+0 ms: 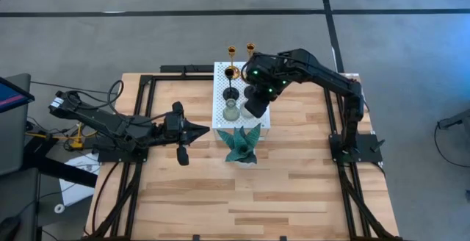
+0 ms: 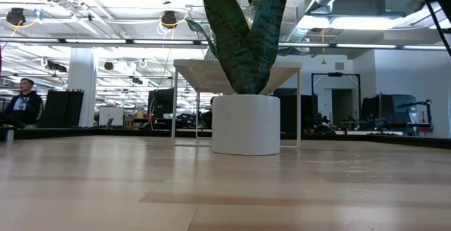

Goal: Pick & Place candle stick holders
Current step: Put the transparent candle holder on the shelf aligned with the transparent candle holder

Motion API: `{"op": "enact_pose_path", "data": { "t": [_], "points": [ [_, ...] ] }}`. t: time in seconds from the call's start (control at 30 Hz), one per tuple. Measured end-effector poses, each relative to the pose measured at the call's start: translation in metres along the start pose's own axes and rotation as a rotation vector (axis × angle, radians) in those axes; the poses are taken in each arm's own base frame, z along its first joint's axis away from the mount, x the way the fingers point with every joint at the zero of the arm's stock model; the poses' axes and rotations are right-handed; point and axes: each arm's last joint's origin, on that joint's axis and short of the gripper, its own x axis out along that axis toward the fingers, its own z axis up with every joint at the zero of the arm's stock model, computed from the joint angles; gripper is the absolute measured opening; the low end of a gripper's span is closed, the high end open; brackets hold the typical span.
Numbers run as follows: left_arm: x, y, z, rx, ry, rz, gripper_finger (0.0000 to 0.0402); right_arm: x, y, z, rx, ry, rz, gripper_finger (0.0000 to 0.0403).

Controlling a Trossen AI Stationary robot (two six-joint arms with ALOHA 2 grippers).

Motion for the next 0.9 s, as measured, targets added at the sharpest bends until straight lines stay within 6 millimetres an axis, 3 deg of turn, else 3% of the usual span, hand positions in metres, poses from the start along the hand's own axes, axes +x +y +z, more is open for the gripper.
{"op": "enact_pose_path", "data": {
  "t": [0.3, 0.53, 0.9],
  "points": [
    [0.000, 0.000, 0.000, 0.000, 0.000, 0.001, 0.0012, 0.002, -0.002, 0.000, -0.008, -0.002, -0.031, 0.0013],
    [0.000, 0.000, 0.000, 0.000, 0.000, 0.001, 0.0012, 0.036, -0.006, -0.009, -0.016, 0.137, -0.085, 0.0013],
    [0.000, 0.000, 0.000, 0.000, 0.001, 0.001, 0.0012, 0.039, -0.013, -0.007, -0.010, 0.139, -0.106, 0.0013]
  ]
}}
